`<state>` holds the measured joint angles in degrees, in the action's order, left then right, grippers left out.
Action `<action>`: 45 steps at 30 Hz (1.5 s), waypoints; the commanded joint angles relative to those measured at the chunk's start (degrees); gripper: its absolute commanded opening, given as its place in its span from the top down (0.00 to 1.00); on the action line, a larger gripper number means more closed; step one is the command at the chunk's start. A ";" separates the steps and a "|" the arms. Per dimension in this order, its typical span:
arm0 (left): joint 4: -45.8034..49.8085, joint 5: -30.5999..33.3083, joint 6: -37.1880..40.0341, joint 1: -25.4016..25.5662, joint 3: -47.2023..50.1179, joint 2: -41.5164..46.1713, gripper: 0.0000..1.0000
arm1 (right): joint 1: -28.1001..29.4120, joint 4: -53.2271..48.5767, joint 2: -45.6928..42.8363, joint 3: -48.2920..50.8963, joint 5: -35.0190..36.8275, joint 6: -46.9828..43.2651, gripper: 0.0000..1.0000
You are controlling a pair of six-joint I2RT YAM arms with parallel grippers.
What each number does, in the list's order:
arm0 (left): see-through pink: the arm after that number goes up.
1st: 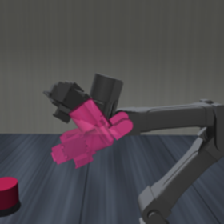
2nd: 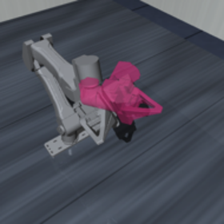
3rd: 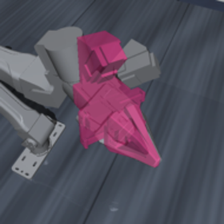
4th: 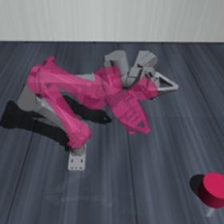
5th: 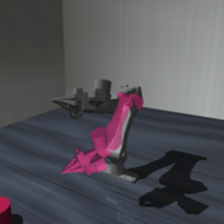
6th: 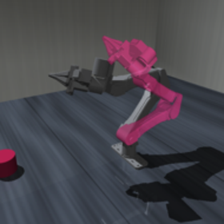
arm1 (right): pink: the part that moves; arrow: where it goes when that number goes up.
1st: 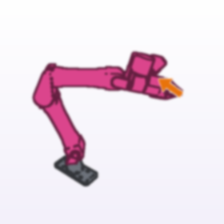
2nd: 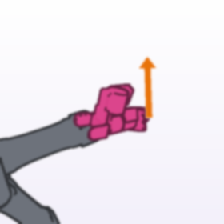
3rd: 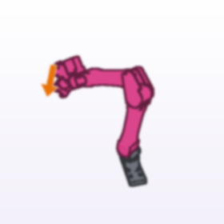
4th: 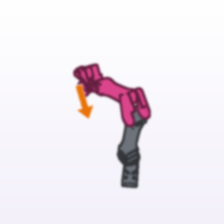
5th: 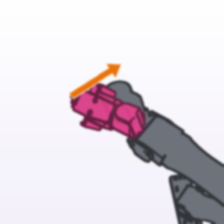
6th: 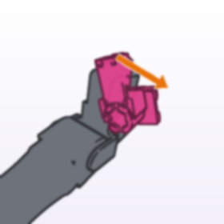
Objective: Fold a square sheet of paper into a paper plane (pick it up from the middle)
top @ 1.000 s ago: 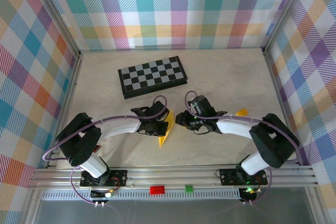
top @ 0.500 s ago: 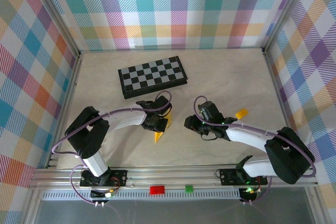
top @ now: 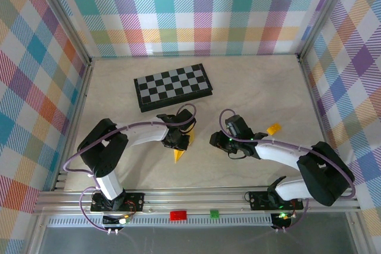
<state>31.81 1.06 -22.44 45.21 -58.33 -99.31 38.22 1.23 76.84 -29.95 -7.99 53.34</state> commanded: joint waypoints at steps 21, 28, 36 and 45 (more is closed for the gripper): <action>-1.27 2.99 -1.85 -0.43 4.57 -1.38 0.63 | -0.25 1.14 2.08 -0.89 -0.89 0.67 0.59; -2.37 2.67 -1.99 -0.46 5.50 -1.27 0.58 | -0.25 1.05 2.01 -0.89 -0.89 0.69 0.58; -2.89 2.82 -2.72 -0.40 5.67 -1.47 0.57 | -0.25 0.70 1.47 -0.72 -0.54 0.70 0.58; -4.72 3.98 -7.95 -0.24 7.27 1.14 0.56 | -0.26 0.82 1.65 -1.04 -0.62 0.56 0.57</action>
<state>25.39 2.66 -27.29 45.28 -54.35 -97.25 38.22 1.63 78.37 -29.95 -8.16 53.54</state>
